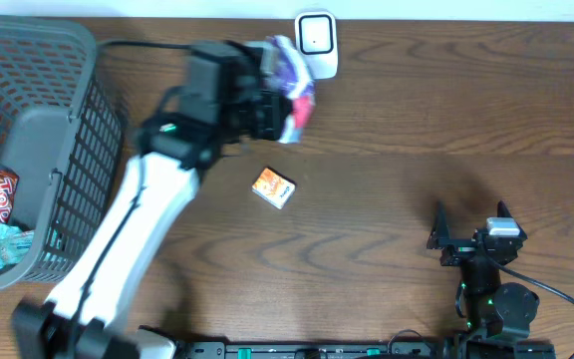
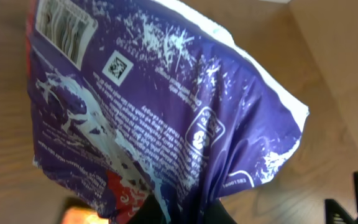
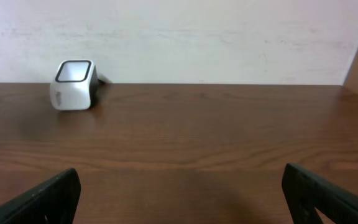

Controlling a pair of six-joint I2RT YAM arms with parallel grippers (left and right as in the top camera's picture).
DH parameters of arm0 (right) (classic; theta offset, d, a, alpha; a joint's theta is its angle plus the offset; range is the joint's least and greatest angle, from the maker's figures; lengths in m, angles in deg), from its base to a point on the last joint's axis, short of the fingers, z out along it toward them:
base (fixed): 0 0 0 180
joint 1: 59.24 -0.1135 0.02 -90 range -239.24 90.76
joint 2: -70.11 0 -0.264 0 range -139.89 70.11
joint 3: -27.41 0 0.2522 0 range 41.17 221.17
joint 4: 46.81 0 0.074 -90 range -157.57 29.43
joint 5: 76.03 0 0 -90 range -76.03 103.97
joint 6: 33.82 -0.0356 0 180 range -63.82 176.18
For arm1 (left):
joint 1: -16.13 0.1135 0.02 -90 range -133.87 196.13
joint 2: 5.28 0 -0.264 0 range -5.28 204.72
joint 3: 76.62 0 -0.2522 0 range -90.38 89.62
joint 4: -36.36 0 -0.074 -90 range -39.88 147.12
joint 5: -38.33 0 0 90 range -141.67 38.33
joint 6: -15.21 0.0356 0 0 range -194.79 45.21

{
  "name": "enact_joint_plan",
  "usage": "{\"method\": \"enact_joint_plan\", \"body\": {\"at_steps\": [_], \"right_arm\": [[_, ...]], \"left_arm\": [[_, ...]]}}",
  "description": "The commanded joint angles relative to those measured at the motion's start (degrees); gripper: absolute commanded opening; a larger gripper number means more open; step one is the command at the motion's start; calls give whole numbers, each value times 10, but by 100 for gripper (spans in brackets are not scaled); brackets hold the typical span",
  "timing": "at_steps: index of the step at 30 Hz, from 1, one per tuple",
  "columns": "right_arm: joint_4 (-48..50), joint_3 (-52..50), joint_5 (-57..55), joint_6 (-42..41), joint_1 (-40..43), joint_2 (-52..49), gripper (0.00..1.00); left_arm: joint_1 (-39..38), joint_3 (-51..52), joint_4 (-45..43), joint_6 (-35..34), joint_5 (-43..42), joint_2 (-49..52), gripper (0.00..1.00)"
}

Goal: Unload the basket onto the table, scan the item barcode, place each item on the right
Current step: 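Carry the purple package out and drop it right of the orange box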

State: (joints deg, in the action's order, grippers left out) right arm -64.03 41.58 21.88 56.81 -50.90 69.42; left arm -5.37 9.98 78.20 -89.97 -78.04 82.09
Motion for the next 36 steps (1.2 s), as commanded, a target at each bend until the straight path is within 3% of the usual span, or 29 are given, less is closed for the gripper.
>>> {"method": "enact_joint_plan", "body": {"at_steps": [1, 7, 11, 13, 17, 25, 31, 36], "right_arm": [[-2, 0, 2, -6, 7, 3, 99], [-2, 0, 2, -6, 7, 3, 99], [-2, 0, 2, -6, 7, 3, 99], [-2, 0, 2, -6, 7, 3, 99], [-2, 0, 2, -6, 7, 3, 99], [-2, 0, 2, -6, 7, 3, 99], [-2, 0, 2, -6, 7, 3, 99], [-2, 0, 2, -6, 7, 3, 99]], "left_arm": [[-49, -7, -41, -6, 3, 73, 7], [-94, -7, -85, -29, 6, 165, 8], [-108, -7, -92, -29, 5, 195, 17], [-114, -7, -91, -29, 5, 202, 49], [-112, -8, -92, -29, -11, 192, 71], [-64, -9, -94, -29, -16, 68, 72], [80, -9, -93, -29, -2, -113, 73], [259, -9, -26, -29, 98, -208, 74]]}}
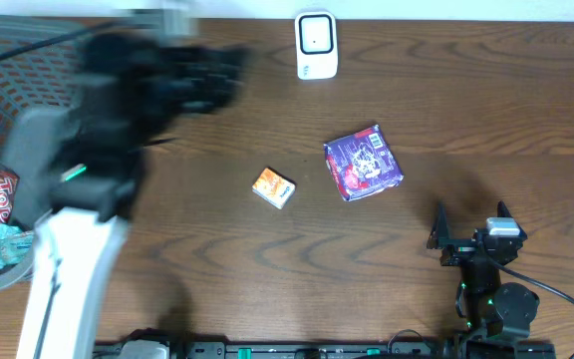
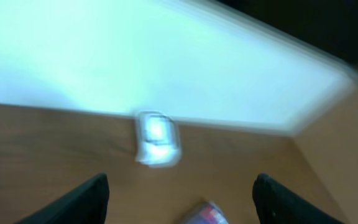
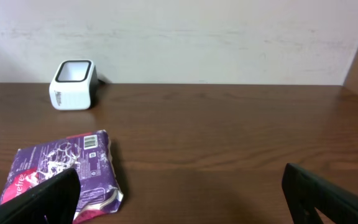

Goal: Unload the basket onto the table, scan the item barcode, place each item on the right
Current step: 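Carry the purple package out and drop it right of the orange box, then reach the left gripper into the basket and grasp the mint-green pack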

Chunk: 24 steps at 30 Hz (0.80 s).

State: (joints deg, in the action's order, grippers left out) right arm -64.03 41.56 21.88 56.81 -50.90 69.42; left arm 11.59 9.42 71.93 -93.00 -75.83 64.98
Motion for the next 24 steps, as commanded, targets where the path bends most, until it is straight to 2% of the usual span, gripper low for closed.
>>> {"method": "enact_joint_plan", "body": {"at_steps": [1, 3, 4, 8, 11, 12, 15, 21, 24], "right_arm": [[-2, 0, 2, -6, 7, 3, 99], [-2, 0, 2, -6, 7, 3, 99], [-2, 0, 2, -6, 7, 3, 99], [-2, 0, 2, -6, 7, 3, 99], [-2, 0, 2, -6, 7, 3, 99], [-2, 0, 2, -6, 7, 3, 99], [-2, 0, 2, -6, 7, 3, 99], [-2, 0, 2, -6, 7, 3, 99], [-2, 0, 2, -6, 7, 3, 99]], "left_arm": [[124, -4, 55, 1, 100, -47, 74], [196, -4, 99, 1, 148, -59, 74], [228, -3, 121, 1, 170, -59, 80], [336, 9, 183, -2, 248, -31, 86], [387, 21, 206, -70, 264, 10, 87], [407, 24, 220, -114, 264, 44, 87], [422, 24, 235, -124, 274, 104, 88], [434, 24, 284, -180, 383, 216, 88], [435, 24, 294, -186, 390, 273, 88]]}}
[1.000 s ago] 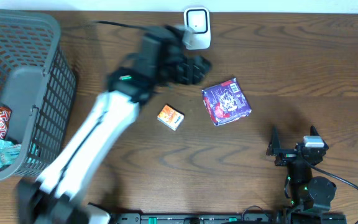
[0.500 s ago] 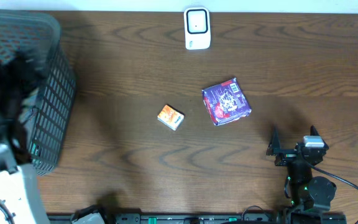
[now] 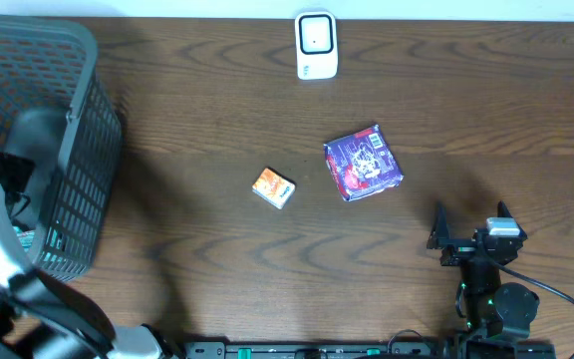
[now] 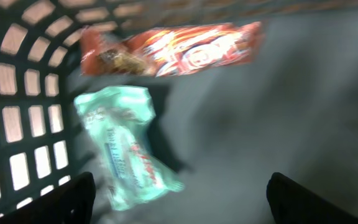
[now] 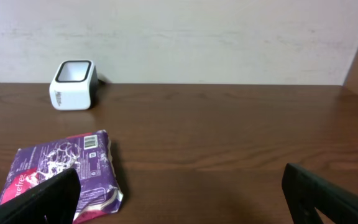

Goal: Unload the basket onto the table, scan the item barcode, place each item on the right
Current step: 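Reach the left gripper into the basket and grasp the mint-green pack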

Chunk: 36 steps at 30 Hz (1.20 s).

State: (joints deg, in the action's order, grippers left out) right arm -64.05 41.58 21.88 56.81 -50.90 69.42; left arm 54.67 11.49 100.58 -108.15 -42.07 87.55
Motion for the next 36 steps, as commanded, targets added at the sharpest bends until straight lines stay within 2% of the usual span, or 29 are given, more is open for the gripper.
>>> {"method": "enact_joint_plan", "body": {"at_steps": [1, 10, 12, 15, 17, 24, 27, 31, 36], "right_arm": [[-2, 0, 2, -6, 7, 3, 99], [-2, 0, 2, -6, 7, 3, 99], [-2, 0, 2, -6, 7, 3, 99], [-2, 0, 2, -6, 7, 3, 99], [-2, 0, 2, -6, 7, 3, 99], [-2, 0, 2, -6, 7, 3, 99], [-2, 0, 2, -6, 7, 3, 99], [-2, 0, 2, -6, 7, 3, 99], [-2, 0, 2, -6, 7, 3, 99]], "left_arm": [[4, 3, 9, -34, 53, 63, 88], [4, 3, 16, -64, 78, 177, 88], [5, 3, 18, -64, 78, 199, 82], [4, 3, 24, -63, 78, 226, 42], [4, 3, 27, -63, 78, 229, 8], [4, -17, 50, -58, 57, 193, 7], [4, -38, 50, -22, -10, 149, 7], [4, -61, 38, -23, -104, 68, 7], [4, -65, -45, -23, -223, -77, 7]]}}
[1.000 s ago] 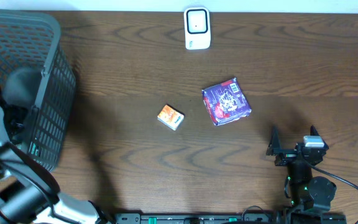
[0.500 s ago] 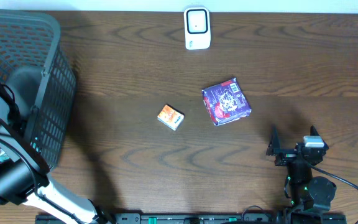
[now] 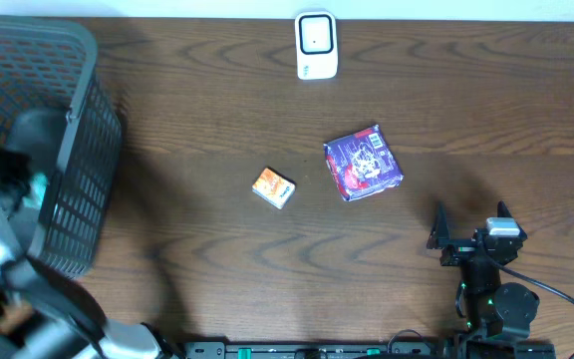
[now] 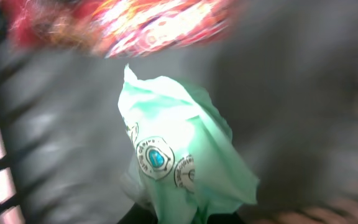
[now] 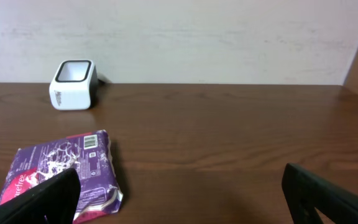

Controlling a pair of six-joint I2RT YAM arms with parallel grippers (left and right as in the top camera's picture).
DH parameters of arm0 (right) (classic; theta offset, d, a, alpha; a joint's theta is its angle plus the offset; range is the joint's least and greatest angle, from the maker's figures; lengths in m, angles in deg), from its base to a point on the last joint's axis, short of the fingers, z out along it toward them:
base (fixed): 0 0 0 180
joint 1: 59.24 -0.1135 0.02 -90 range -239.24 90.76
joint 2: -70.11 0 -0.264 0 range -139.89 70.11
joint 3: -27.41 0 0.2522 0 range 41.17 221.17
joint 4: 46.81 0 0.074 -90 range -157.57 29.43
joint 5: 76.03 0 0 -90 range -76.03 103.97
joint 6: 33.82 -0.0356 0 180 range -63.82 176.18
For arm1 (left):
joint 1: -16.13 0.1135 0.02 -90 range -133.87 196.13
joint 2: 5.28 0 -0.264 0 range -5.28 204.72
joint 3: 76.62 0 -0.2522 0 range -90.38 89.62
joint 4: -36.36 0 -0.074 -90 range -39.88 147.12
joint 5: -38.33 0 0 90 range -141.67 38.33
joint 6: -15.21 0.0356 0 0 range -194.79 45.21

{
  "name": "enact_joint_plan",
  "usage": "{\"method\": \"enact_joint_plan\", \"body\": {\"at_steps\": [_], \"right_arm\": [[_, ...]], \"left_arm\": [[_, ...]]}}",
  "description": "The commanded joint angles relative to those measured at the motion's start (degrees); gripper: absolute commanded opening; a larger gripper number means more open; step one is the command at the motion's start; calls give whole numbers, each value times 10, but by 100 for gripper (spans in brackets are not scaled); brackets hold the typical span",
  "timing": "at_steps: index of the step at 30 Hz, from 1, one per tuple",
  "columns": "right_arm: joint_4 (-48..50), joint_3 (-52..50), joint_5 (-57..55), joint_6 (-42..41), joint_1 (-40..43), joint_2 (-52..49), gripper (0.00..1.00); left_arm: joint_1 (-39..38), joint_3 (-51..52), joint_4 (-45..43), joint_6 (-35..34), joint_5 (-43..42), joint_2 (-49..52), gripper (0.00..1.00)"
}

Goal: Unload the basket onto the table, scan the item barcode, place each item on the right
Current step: 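Reach the left gripper into the basket and grasp the mint-green pack, then carry the mint-green pack out and drop it beside the purple package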

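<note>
The white barcode scanner point(image 3: 316, 45) stands at the table's far edge, also in the right wrist view point(image 5: 73, 84). My left gripper point(image 4: 179, 214) is down inside the grey basket point(image 3: 78, 110), shut on a mint-green snack packet point(image 4: 179, 155) that fills its view. A red packet point(image 4: 123, 25) lies blurred just beyond it. In the overhead view a bit of green point(image 3: 36, 187) shows by the left arm. My right gripper point(image 5: 182, 199) rests open near the front right, nothing between its fingers point(image 5: 42, 199).
A purple packet point(image 3: 363, 163) lies mid-table, its barcode face up, also in the right wrist view point(image 5: 61, 171). A small orange box point(image 3: 273, 186) sits to its left. The basket's mesh wall stands along the left edge.
My left gripper was open above the green and red packets in the basket. Now it is lower and shut on the green packet. The right arm has not moved.
My left gripper held the purple packet up by the scanner. Then the packet lay on the table and the open gripper was nearer the basket. Then it hung open over the basket's packets, and now it grips the green one.
</note>
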State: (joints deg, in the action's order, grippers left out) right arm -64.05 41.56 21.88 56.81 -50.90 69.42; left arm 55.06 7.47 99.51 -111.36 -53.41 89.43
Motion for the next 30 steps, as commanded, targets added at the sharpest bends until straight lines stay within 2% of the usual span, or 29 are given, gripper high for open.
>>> {"method": "enact_joint_plan", "body": {"at_steps": [1, 6, 9, 12, 16, 20, 25, 30], "right_arm": [[-2, 0, 2, -6, 7, 3, 99], [-2, 0, 2, -6, 7, 3, 99], [-2, 0, 2, -6, 7, 3, 99], [-2, 0, 2, -6, 7, 3, 99], [-2, 0, 2, -6, 7, 3, 99], [-2, 0, 2, -6, 7, 3, 99], [-2, 0, 2, -6, 7, 3, 99], [-2, 0, 2, -6, 7, 3, 99]], "left_arm": [[-1, -25, -51, 9, -122, -120, 7], [-28, -25, -125, 9, -181, -245, 7], [-96, -25, -135, 9, -199, -278, 7], [-209, -24, -135, 26, -199, -277, 7], [-377, -24, -135, 106, -196, -238, 7], [-503, -24, -135, 175, -186, -174, 7], [-600, -24, -137, 190, -91, -69, 8], [-649, -24, -153, 185, -77, 38, 7]]}}
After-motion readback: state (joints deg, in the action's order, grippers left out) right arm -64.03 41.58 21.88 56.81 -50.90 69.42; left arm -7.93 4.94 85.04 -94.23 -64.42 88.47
